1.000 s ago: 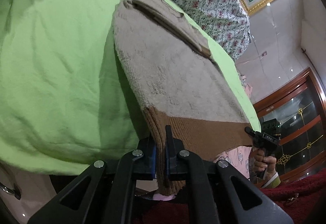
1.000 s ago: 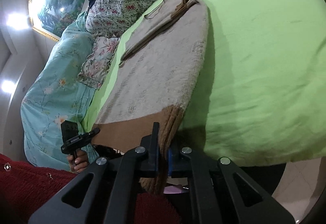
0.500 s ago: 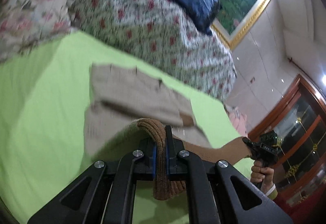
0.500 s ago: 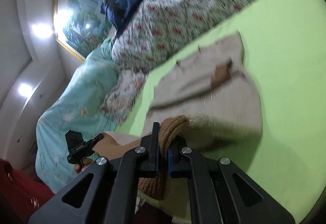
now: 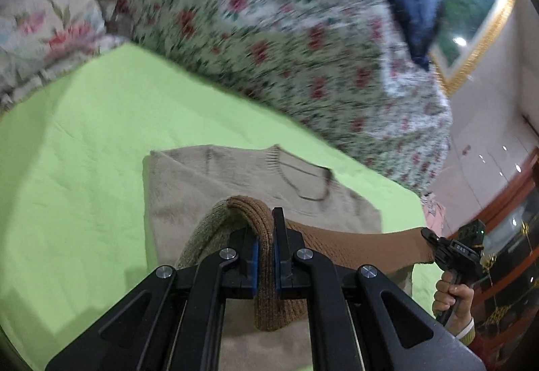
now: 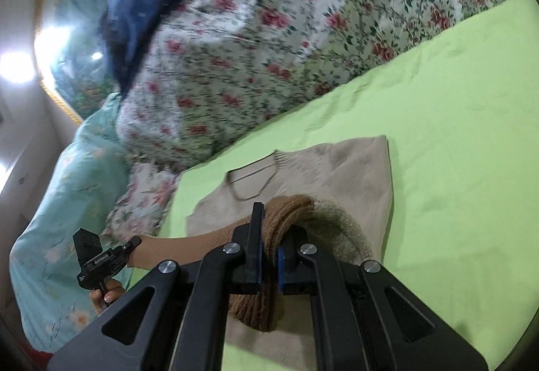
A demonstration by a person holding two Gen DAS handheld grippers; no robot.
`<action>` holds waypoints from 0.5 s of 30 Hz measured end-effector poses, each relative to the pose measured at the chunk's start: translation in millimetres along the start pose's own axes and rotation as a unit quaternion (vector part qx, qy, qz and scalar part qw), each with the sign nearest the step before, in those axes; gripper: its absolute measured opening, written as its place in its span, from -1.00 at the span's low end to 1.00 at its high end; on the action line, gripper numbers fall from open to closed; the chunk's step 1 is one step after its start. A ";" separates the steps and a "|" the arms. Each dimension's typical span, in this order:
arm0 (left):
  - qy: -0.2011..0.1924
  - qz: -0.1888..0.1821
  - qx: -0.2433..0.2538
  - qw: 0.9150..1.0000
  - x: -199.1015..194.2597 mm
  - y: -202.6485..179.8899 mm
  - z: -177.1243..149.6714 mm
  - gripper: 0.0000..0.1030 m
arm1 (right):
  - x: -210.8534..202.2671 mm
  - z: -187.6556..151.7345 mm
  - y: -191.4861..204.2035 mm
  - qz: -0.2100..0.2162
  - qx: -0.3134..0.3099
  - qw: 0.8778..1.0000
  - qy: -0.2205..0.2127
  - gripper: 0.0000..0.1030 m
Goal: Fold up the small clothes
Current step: 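Lay the hem over the collar and open both grippers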
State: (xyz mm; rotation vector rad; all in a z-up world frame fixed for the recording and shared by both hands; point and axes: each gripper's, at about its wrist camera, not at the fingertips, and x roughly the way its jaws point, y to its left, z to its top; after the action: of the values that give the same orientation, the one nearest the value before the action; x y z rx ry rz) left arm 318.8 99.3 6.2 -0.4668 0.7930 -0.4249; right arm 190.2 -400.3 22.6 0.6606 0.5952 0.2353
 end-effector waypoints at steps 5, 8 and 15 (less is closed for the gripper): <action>0.027 0.023 -0.018 0.999 47.4 27.5 7.3 -0.90 | 48.1 8.4 -24.2 -0.028 0.014 0.999 0.034 -0.86; 0.039 0.034 -0.028 0.998 68.0 38.9 5.9 -0.90 | 69.6 8.4 -40.5 -0.038 0.027 0.998 0.050 -0.86; 0.066 0.022 -0.046 0.997 74.3 48.5 -8.1 -0.47 | 83.4 3.5 -57.2 -0.056 0.054 0.995 0.063 -0.27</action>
State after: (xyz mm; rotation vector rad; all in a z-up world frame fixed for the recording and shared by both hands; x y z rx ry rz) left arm 368.4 97.9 -67.7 -0.5101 0.9513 -0.3816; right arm 260.9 -413.9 -48.5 0.7183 0.7686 0.1418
